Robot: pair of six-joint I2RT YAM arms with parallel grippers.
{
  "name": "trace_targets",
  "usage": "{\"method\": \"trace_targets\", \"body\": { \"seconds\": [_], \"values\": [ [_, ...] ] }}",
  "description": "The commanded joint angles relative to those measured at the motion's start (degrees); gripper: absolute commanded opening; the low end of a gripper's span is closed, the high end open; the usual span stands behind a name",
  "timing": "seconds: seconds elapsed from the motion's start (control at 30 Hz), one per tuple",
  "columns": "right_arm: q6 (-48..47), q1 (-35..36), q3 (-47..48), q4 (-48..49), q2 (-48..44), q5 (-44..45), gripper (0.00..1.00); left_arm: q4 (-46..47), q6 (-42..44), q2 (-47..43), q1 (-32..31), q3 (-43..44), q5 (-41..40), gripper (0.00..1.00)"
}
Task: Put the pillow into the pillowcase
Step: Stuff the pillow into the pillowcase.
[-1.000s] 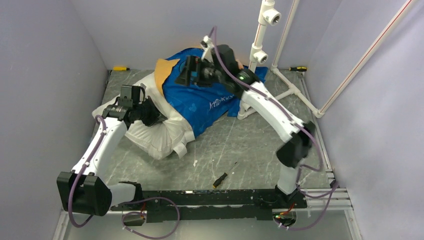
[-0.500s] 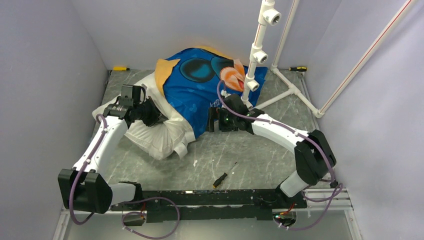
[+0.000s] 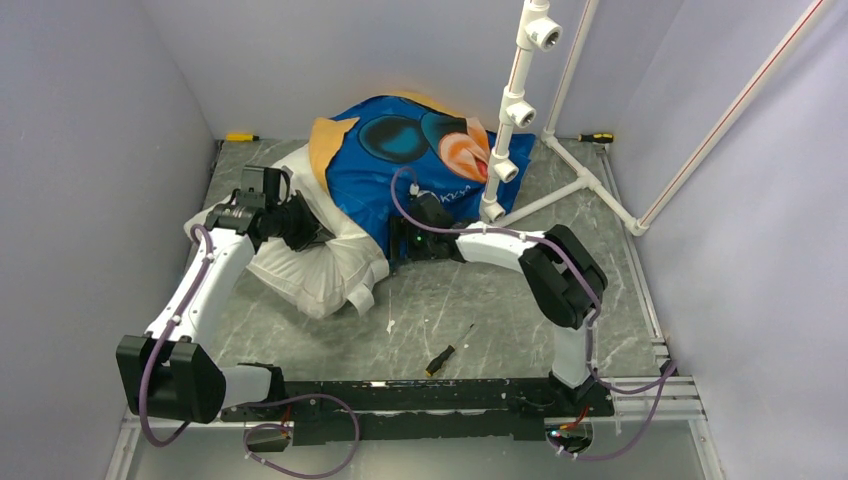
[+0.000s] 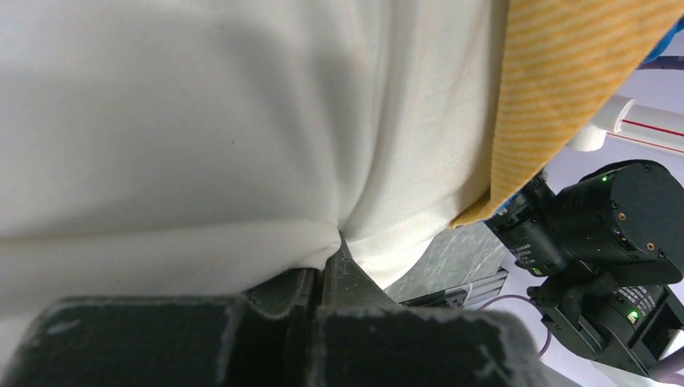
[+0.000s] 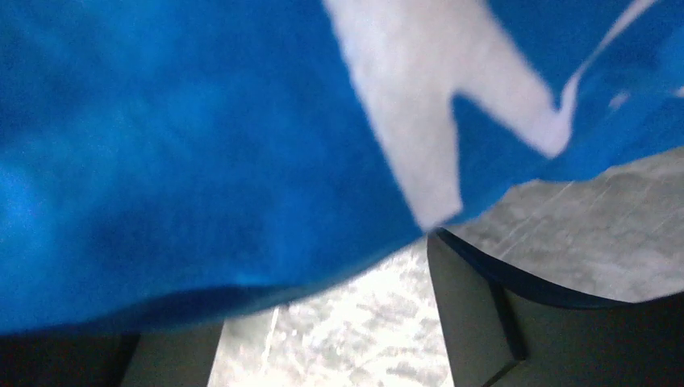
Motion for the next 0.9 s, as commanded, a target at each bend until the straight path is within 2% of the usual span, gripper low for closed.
{"method": "trace_targets", "body": {
  "seconds": [0.0,0.03,0.1,0.17,0.4,0.53,0.63,0.7,0.87],
  "values": [
    [-1.4,0.0,5.6,6.1,1.8,13.4,0.81,5.0,-0.6,0.6,0.0,3.3,0.5,0.00],
    [-2.1,-0.2,6.2,6.8,2.0,14.3,0.75,5.0,-0.7,0.5,0.0,3.3,0.5,0.00],
    [-4.7,-1.0,6.9,9.1,1.6,12.3,0.42,4.6,-0.7,0.2,0.1,3.6,0.3,0.00],
    [-7.2,-1.4,7.8,9.4,0.0,10.0,0.01,4.3,-0.3,0.0,0.1,3.9,0.0,0.00],
    [-11.7,-1.7,10.0,1.8,-11.7,0.3,0.00,4.9,-0.5,-0.7,1.1,4.4,-0.9,0.00],
    [-10.3,-2.0,14.7,-3.2,-15.1,-11.3,0.00,6.9,-1.4,-0.2,1.6,4.7,0.0,0.00],
    [-7.5,-2.0,20.5,-3.3,-14.2,-25.9,0.00,10.3,-2.6,0.4,1.6,4.9,1.7,0.00],
    [-4.3,-1.5,24.2,-0.1,-12.6,-35.0,0.00,13.0,-3.2,0.7,1.6,5.4,2.8,0.00],
    [2.6,1.8,43.2,1.5,-3.8,-50.0,0.00,17.6,-4.3,0.9,1.4,8.0,2.0,0.00]
  ]
}}
